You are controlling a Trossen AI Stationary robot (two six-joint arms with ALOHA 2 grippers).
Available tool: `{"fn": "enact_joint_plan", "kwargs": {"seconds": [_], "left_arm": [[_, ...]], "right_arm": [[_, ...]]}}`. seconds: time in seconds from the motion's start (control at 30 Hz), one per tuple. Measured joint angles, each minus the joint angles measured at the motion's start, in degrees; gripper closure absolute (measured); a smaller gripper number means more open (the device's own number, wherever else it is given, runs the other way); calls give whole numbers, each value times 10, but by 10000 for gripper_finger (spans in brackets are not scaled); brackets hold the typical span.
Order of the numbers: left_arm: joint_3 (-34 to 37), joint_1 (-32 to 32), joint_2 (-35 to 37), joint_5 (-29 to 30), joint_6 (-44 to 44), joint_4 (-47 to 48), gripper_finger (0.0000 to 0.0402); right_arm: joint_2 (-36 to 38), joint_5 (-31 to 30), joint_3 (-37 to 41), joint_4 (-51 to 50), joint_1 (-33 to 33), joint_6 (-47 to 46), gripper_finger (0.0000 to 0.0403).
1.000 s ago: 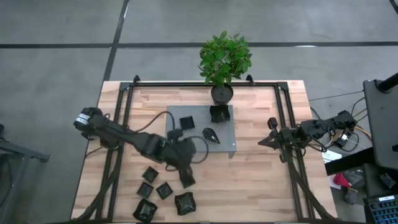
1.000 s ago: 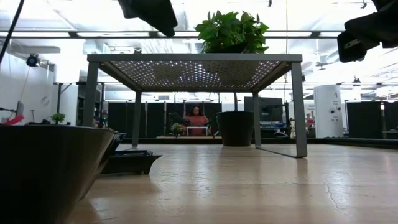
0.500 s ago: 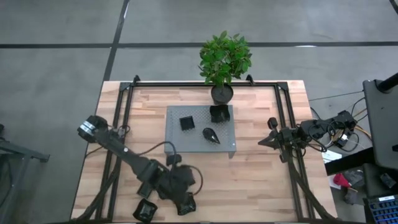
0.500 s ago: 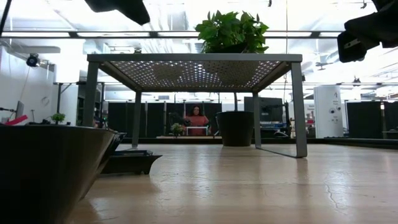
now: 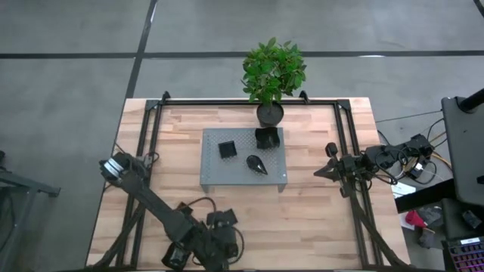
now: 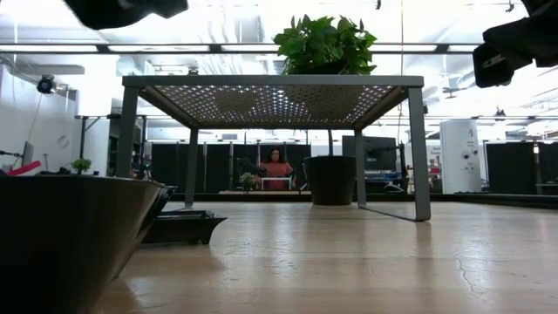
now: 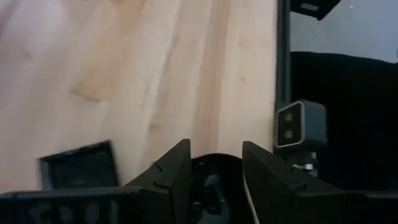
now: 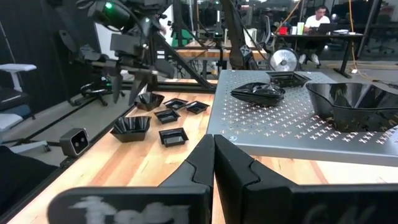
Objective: Pick & Place Mini shaped plates
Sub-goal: Stack the black distorted square plate on the black distorted square plates on the shelf
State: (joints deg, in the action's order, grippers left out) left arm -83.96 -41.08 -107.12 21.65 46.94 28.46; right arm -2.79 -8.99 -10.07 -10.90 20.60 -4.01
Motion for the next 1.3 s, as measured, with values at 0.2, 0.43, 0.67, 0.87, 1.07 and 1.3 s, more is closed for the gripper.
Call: {"fn": "enact_joint_plan", "kwargs": {"seconds": [0.2,0.43,0.67,0.87,1.07,1.3], "left_arm": [[0,-32,-29,2,10,-50,264],[-6,-50,-76,-3,23,-80,264],[-3,-50,-92,-4,42,-77,264],[-2,-50,-92,-3,42,-77,264],[-1,-50,-103,-10,43,-68,264],[-1,-50,-111,-12,46,-70,264]], "right_arm": [[0,0,0,0,0,1,394],[0,0,0,-5,0,0,394],[0,0,0,-6,0,1,394],[0,0,0,-8,0,0,394],[0,0,0,-8,0,0,394],[0,0,0,-9,0,1,394]]}}
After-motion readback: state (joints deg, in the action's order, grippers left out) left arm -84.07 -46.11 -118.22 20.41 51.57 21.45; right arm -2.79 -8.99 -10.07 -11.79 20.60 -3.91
